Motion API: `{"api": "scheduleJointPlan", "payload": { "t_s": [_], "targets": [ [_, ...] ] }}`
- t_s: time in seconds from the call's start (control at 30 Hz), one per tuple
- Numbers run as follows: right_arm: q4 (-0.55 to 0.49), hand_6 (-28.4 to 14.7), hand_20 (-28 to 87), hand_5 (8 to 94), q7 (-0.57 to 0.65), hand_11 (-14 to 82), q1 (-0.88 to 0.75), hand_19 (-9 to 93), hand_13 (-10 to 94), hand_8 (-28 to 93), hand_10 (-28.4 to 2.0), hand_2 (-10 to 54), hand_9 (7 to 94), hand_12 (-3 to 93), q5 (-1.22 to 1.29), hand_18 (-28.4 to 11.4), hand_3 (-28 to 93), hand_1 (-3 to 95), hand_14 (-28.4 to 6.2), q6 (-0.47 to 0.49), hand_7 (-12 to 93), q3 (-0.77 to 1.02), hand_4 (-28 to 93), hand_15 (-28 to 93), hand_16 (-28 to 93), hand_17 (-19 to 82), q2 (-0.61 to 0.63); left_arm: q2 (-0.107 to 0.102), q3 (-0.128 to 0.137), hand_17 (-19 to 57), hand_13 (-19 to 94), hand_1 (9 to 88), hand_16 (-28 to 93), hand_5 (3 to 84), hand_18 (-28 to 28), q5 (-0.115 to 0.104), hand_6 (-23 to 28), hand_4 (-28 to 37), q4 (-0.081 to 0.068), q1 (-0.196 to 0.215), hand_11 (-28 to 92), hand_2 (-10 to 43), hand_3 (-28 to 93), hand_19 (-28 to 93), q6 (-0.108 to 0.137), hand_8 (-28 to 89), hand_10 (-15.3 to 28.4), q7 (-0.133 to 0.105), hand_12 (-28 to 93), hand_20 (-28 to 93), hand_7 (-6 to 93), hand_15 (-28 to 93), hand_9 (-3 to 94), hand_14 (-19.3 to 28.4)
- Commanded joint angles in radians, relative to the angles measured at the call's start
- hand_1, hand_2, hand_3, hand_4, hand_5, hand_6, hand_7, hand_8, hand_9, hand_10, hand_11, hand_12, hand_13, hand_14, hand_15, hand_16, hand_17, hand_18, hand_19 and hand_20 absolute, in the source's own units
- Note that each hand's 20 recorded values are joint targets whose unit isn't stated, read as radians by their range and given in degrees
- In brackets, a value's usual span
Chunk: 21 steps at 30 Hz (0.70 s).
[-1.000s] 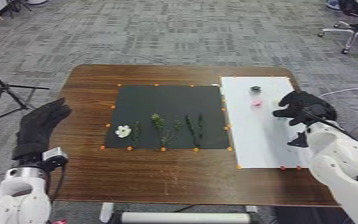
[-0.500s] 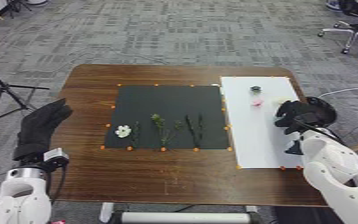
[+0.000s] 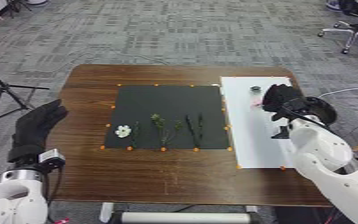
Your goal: Arrange flowers
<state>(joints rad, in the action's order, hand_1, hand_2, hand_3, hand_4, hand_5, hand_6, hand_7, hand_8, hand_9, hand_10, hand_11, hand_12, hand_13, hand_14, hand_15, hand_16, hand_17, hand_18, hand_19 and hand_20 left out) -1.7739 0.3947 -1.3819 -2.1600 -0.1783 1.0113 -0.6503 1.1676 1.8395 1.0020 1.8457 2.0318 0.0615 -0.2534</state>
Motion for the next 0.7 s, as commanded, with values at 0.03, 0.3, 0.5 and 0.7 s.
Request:
{"api": "scheduleJointPlan", "payload": {
  "t_s": [0.03,0.3,0.5,0.7],
  "targets": [
    [-0.079,0.3,58,80.0,-0.094,3.5,0.429,81,85,8,-11.5,-9.5,87.1,29.6,0.164,-21.0,53,65.0,-5.5,0.063,15,-0.260,-15,47,37,44,-0.107,-0.008,0.012,7.4,39,25.6,0,50.8,12.9,-0.008,3.4,-28.3,-0.004,0.009,20,5.2,70,12,0.011,-7,14.9,0.007,12,21,14.1,24,49.4,18.4],
    [0.003,0.8,57,80.3,-0.134,3.0,0.517,81,85,8,-11.2,-9.5,87.1,29.2,0.260,-20.8,53,64.4,-5.4,0.153,15,-0.431,-15,47,37,44,-0.334,-0.015,-0.008,7.4,39,25.3,0,50.8,13.0,-0.011,3.4,-28.3,-0.015,-0.017,20,5.4,70,12,0.010,-7,14.9,0.011,12,21,14.1,24,49.5,18.4],
    [0.080,1.1,57,80.4,-0.123,2.9,0.544,82,85,7,-11.0,-9.5,87.1,28.6,0.276,-20.7,54,63.7,-5.2,0.183,15,-0.510,-15,48,37,44,-0.464,-0.018,-0.017,7.4,39,25.1,0,50.7,13.0,-0.011,3.4,-28.3,-0.015,-0.022,21,5.4,70,12,0.008,-7,14.9,0.005,12,21,14.1,24,49.5,18.5],
    [0.162,1.9,57,80.5,-0.124,2.6,0.553,84,86,7,-10.2,-9.5,87.1,27.7,0.285,-20.0,55,62.8,-4.5,0.218,15,-0.534,-15,49,37,45,-0.548,-0.022,-0.027,7.4,39,24.9,0,50.7,13.0,-0.007,3.4,-28.3,-0.009,-0.030,20,5.4,70,12,0.006,-7,14.9,-0.002,12,21,13.9,24,49.5,18.4]
  ]
}}
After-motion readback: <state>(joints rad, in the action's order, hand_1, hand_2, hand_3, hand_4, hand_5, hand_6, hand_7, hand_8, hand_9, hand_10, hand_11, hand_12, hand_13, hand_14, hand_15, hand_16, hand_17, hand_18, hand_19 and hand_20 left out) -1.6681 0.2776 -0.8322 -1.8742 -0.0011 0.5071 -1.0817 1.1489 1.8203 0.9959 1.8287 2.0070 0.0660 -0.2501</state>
